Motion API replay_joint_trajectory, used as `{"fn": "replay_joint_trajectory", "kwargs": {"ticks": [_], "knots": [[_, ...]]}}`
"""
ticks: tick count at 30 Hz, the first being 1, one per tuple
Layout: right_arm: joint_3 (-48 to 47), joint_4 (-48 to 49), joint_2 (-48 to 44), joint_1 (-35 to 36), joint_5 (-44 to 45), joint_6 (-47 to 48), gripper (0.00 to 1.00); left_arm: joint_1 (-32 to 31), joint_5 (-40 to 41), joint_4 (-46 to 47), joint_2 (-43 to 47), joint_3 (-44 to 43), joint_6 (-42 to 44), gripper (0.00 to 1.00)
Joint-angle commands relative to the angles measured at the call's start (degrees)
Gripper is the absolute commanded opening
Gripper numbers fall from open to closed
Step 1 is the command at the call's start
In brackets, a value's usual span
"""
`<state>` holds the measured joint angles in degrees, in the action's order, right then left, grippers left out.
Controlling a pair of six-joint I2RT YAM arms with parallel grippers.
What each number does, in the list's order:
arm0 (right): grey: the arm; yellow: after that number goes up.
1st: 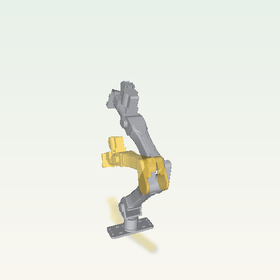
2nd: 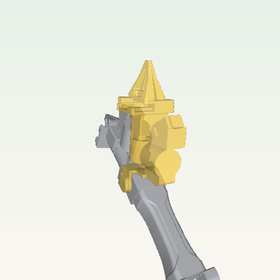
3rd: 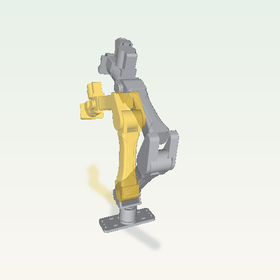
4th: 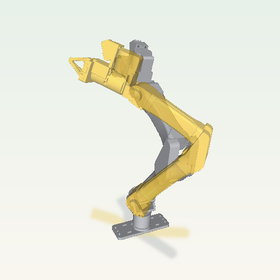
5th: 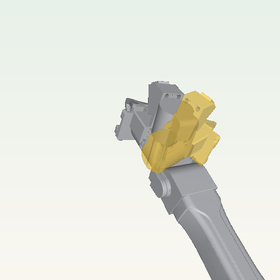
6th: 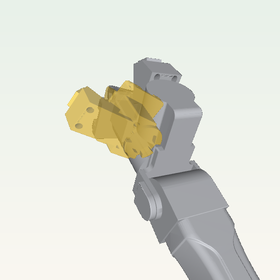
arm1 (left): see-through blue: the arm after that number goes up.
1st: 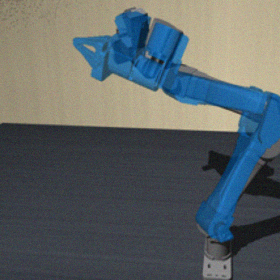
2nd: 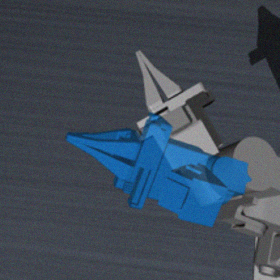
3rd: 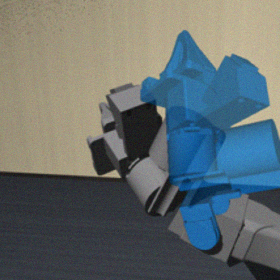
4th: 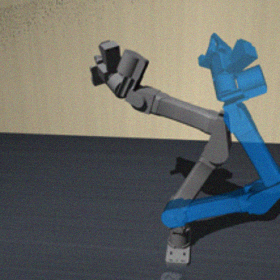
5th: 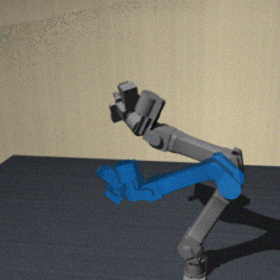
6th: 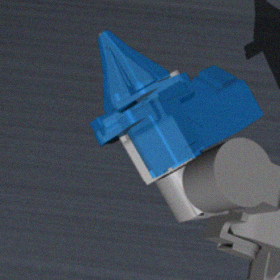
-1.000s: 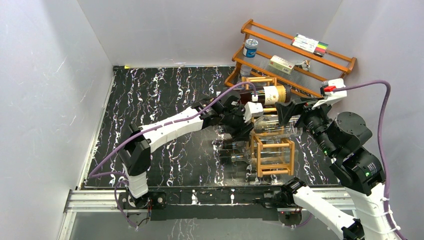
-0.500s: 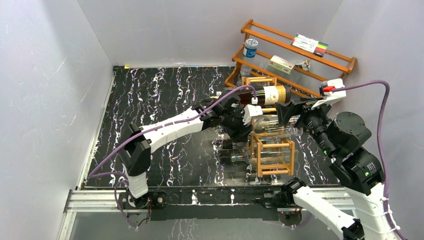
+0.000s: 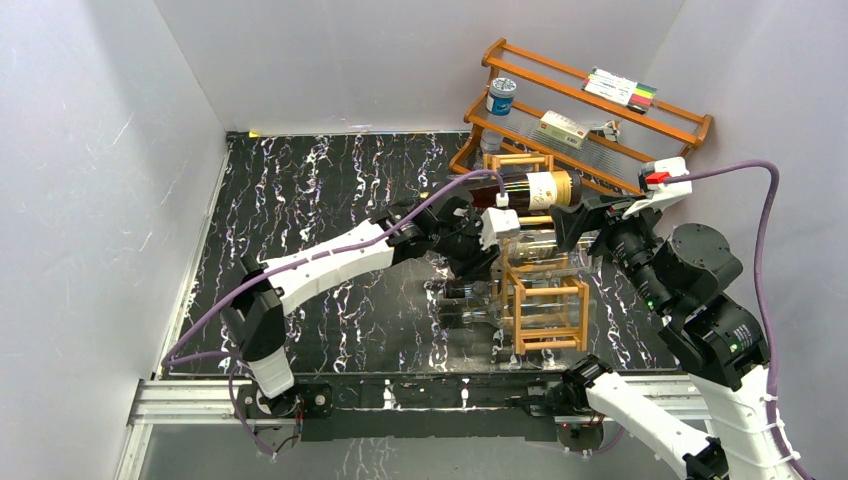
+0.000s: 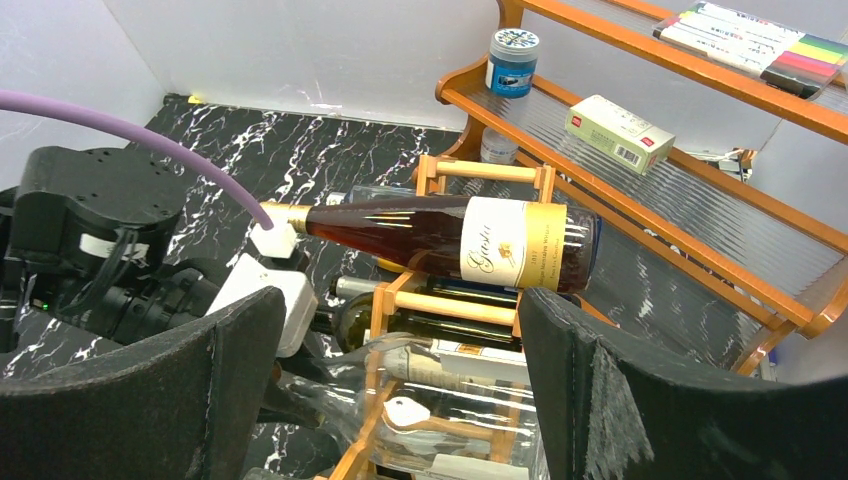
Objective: Take the wine bottle off the wine rack
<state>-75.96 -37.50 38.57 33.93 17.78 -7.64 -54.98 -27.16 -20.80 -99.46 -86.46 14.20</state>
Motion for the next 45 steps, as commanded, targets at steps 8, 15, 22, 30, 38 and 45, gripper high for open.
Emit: {"fn": "replay_joint_trajectory", "kwargs": {"ticks": [8, 15, 22, 30, 38, 45], "knots": [[-0.8, 3.7, 0.1, 0.4, -0.7, 0.3, 0.98, 0.1, -2.9, 3.3, 8.8, 2.4, -10.5, 0.00], [-1.1, 3.9, 0.2, 0.4, -0.9, 0.1, 0.98, 0.2, -1.9, 7.9, 10.7, 3.3, -20.7, 0.00], [-1.3, 4.2, 0.4, 0.4, -1.2, 0.0, 0.98, 0.9, -4.3, 8.3, 9.9, 1.4, -29.9, 0.00], [-1.0, 4.1, 0.4, 0.4, -1.5, -0.4, 0.98, 3.5, -10.7, 13.8, 10.4, 3.3, -39.0, 0.00], [-0.7, 4.2, 0.1, 0.4, -1.5, -0.5, 0.98, 5.7, -15.7, 18.0, 10.7, 4.9, -45.4, 0.00], [-0.1, 3.5, 0.8, 0.4, -1.8, -1.3, 0.98, 7.4, -19.0, 22.4, 11.1, 9.4, -50.6, 0.00]]}}
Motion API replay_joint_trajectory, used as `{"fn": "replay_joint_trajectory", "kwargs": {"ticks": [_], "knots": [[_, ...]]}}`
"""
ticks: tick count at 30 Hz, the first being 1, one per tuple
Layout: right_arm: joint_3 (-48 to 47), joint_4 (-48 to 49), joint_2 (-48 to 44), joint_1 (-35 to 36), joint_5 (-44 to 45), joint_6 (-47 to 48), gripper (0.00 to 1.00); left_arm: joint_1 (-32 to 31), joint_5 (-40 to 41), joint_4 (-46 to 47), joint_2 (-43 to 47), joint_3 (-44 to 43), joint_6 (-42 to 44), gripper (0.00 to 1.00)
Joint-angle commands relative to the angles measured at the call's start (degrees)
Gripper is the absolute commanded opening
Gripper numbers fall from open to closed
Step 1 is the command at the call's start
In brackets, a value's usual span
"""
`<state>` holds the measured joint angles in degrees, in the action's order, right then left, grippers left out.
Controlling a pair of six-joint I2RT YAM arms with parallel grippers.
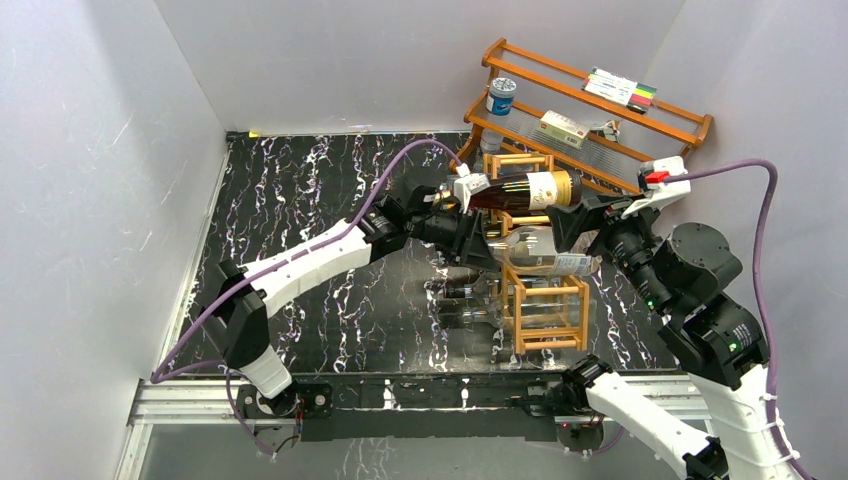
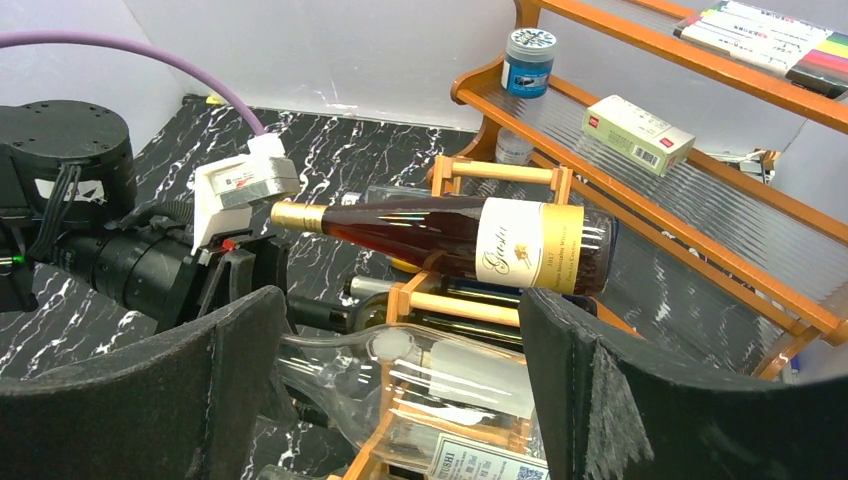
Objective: Take the wine bottle off the wine rack
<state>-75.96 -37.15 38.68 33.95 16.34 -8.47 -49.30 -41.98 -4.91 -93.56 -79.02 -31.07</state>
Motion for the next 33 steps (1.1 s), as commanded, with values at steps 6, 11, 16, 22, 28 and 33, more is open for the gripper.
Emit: {"fn": "replay_joint_trajectory", "kwargs": {"ticks": [6, 11, 16, 22, 28, 33], "knots": [[1.1, 3.9, 0.6, 0.4, -0.5, -0.6, 0.98, 1.9, -7.4, 11.6, 5.6, 7.1, -7.8, 0.00], [1.6, 3.8, 1.4, 0.4, -1.4, -1.1, 0.98, 1.8, -10.5, 11.8, 4.3, 7.8, -8.6, 0.00], [1.8, 3.8, 1.8, 0.4, -2.0, -1.5, 0.98, 1.8, -12.4, 16.7, 5.8, 10.3, -12.5, 0.00], [2.2, 4.2, 2.4, 0.4, -2.6, -1.9, 0.98, 2.4, -13.1, 38.5, 6.3, 16.3, -31.9, 0.00], [2.7, 5.1, 2.9, 0.4, -3.1, -2.3, 0.98, 2.4, -11.0, 48.6, 6.4, 17.5, -41.8, 0.00], [3.0, 5.5, 3.0, 0.4, -3.2, -2.3, 0.98, 2.5, -11.1, 52.7, 6.2, 17.6, -44.7, 0.00]]}}
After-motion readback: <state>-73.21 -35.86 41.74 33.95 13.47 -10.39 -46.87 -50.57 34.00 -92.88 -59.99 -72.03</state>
